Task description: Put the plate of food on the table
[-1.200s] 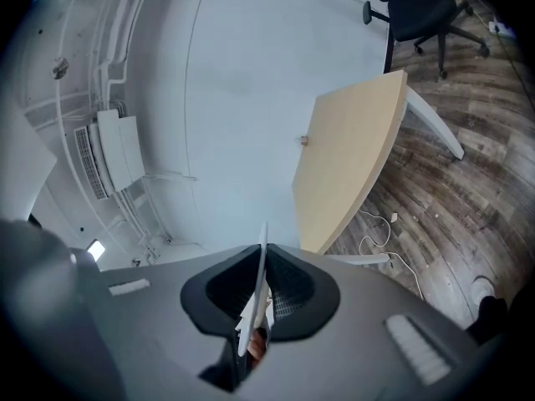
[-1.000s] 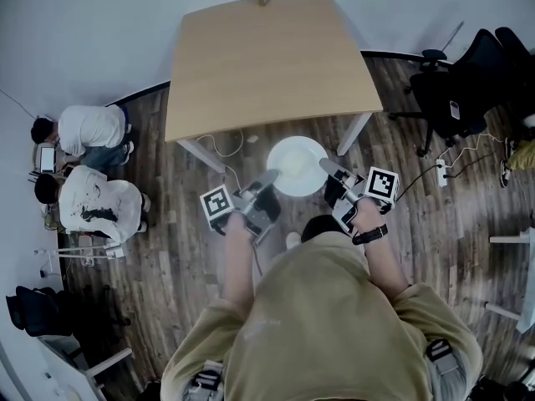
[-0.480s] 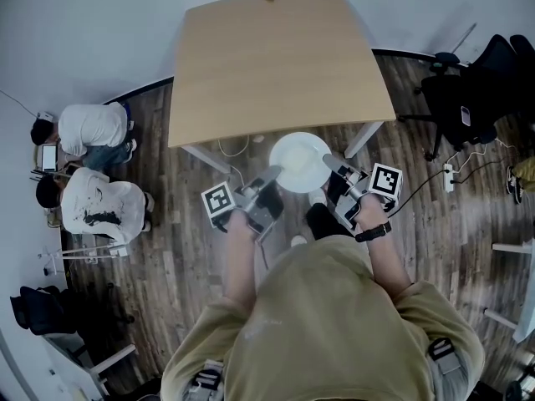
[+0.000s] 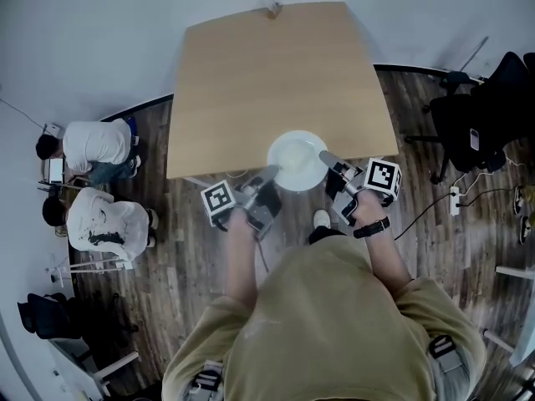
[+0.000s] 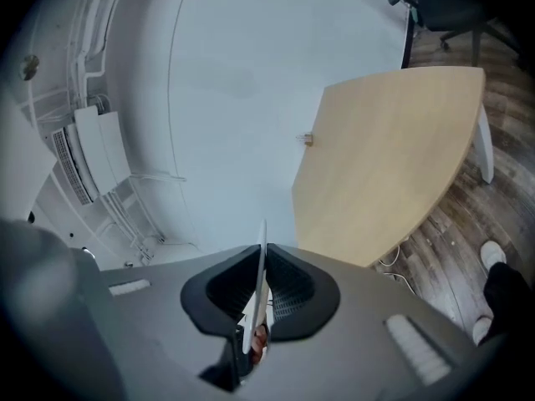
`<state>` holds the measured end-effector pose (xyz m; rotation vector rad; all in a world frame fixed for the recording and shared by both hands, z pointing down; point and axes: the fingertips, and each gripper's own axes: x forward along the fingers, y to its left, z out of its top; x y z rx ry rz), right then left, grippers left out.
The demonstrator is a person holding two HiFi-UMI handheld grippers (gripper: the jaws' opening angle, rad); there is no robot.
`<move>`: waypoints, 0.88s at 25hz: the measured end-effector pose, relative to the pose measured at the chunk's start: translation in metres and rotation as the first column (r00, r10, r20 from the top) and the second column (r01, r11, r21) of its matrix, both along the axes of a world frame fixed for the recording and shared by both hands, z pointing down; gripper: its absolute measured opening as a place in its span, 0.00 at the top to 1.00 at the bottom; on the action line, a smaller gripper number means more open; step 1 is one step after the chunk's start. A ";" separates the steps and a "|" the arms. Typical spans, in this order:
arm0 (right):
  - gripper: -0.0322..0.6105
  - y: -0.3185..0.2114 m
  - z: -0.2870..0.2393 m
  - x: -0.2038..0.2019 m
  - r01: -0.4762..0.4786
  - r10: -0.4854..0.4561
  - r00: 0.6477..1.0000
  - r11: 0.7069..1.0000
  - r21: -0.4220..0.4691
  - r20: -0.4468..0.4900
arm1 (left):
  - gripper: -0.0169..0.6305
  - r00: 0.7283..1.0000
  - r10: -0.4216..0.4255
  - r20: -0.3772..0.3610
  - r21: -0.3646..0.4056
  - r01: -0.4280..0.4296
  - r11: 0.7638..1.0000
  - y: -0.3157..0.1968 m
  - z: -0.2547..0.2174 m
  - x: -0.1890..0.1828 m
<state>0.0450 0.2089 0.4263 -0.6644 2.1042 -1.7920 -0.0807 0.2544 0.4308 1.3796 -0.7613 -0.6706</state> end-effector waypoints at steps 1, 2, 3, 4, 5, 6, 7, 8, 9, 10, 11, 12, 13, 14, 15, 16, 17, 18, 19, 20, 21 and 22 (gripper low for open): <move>0.91 -0.013 -0.004 0.003 0.002 -0.002 1.000 1.000 0.009 0.005 | 0.95 1.000 -0.005 -0.001 0.008 0.005 1.000 -0.012 -0.004 0.003; 0.91 -0.024 -0.007 0.006 0.003 -0.003 1.000 1.000 0.021 0.005 | 0.95 1.000 -0.008 -0.001 0.016 0.008 1.000 -0.023 -0.007 0.006; 0.91 -0.034 -0.009 0.010 0.005 -0.005 1.000 0.999 0.032 0.005 | 0.95 1.000 -0.010 -0.001 0.021 0.010 1.000 -0.033 -0.010 0.009; 0.91 -0.043 -0.010 0.013 0.007 -0.007 1.000 0.999 0.037 0.008 | 0.95 1.000 -0.012 -0.002 0.024 0.012 1.000 -0.041 -0.011 0.012; 0.91 -0.050 -0.009 0.017 0.008 -0.008 1.000 0.999 0.033 0.016 | 0.95 1.000 -0.013 -0.003 0.025 0.013 1.000 -0.049 -0.011 0.016; 0.91 -0.058 -0.008 0.020 0.008 -0.008 1.000 1.000 0.025 0.026 | 0.95 1.000 -0.015 -0.005 0.025 0.016 1.000 -0.057 -0.010 0.020; 0.91 -0.066 -0.007 0.024 0.007 -0.008 0.999 1.000 0.018 0.035 | 0.95 1.000 -0.018 -0.006 0.024 0.018 1.000 -0.064 -0.010 0.024; 0.91 -0.073 -0.006 0.028 0.007 -0.008 0.999 1.000 0.015 0.042 | 0.95 1.000 -0.021 -0.007 0.025 0.021 0.999 -0.071 -0.010 0.028; 0.91 -0.080 -0.005 0.031 0.007 -0.008 0.999 1.000 0.017 0.045 | 0.95 1.000 -0.022 -0.007 0.030 0.022 0.999 -0.077 -0.010 0.032; 0.91 -0.086 -0.004 0.034 0.007 -0.008 0.999 1.000 0.021 0.045 | 0.95 1.000 -0.021 -0.009 0.037 0.022 0.999 -0.082 -0.010 0.034; 0.91 -0.091 -0.003 0.036 0.007 -0.008 0.999 1.000 0.025 0.043 | 0.94 1.000 -0.021 -0.010 0.045 0.021 0.999 -0.086 -0.010 0.036; 0.91 -0.096 -0.002 0.037 0.007 -0.008 0.999 1.000 0.026 0.039 | 0.93 1.000 -0.023 -0.009 0.049 0.024 0.999 -0.091 -0.010 0.037; 0.91 -0.101 0.000 0.038 0.008 -0.009 0.999 1.000 0.025 0.034 | 0.93 1.000 -0.029 -0.004 0.048 0.029 0.998 -0.096 -0.009 0.036; 0.91 -0.106 0.003 0.037 0.011 -0.011 0.999 1.000 0.022 0.030 | 0.93 0.999 -0.037 0.006 0.043 0.037 0.998 -0.101 -0.008 0.035; 0.92 -0.110 0.005 0.035 0.014 -0.014 0.999 1.000 0.014 0.030 | 0.93 0.999 -0.045 0.015 0.035 0.044 0.998 -0.106 -0.006 0.034; 0.92 -0.114 0.008 0.034 0.016 -0.015 0.999 1.000 0.000 0.035 | 0.93 0.999 -0.051 0.019 0.029 0.050 0.998 -0.110 -0.004 0.033; 0.92 -0.117 0.010 0.033 0.016 -0.015 0.999 1.000 -0.014 0.042 | 0.93 0.998 -0.055 0.021 0.025 0.055 0.998 -0.114 -0.002 0.032; 0.92 -0.120 0.011 0.031 0.016 -0.015 0.999 1.000 -0.021 0.043 | 0.93 0.998 -0.059 0.021 0.026 0.059 0.998 -0.118 -0.001 0.031; 0.92 -0.125 0.012 0.029 0.016 -0.015 0.999 1.000 -0.020 0.038 | 0.93 0.998 -0.064 0.022 0.031 0.063 0.998 -0.123 0.000 0.028; 0.92 -0.130 0.013 0.027 0.017 -0.016 0.999 1.000 -0.015 0.032 | 0.93 0.997 -0.070 0.026 0.039 0.069 0.997 -0.127 0.000 0.026; 0.92 -0.135 0.015 0.024 0.018 -0.017 1.000 1.000 -0.008 0.025 | 0.93 0.997 -0.076 0.031 0.046 0.075 0.996 -0.133 0.001 0.022; 0.92 -0.140 0.017 0.022 0.018 -0.017 1.000 1.000 -0.005 0.020 | 0.93 0.996 -0.080 0.035 0.054 0.078 0.995 -0.139 0.003 0.019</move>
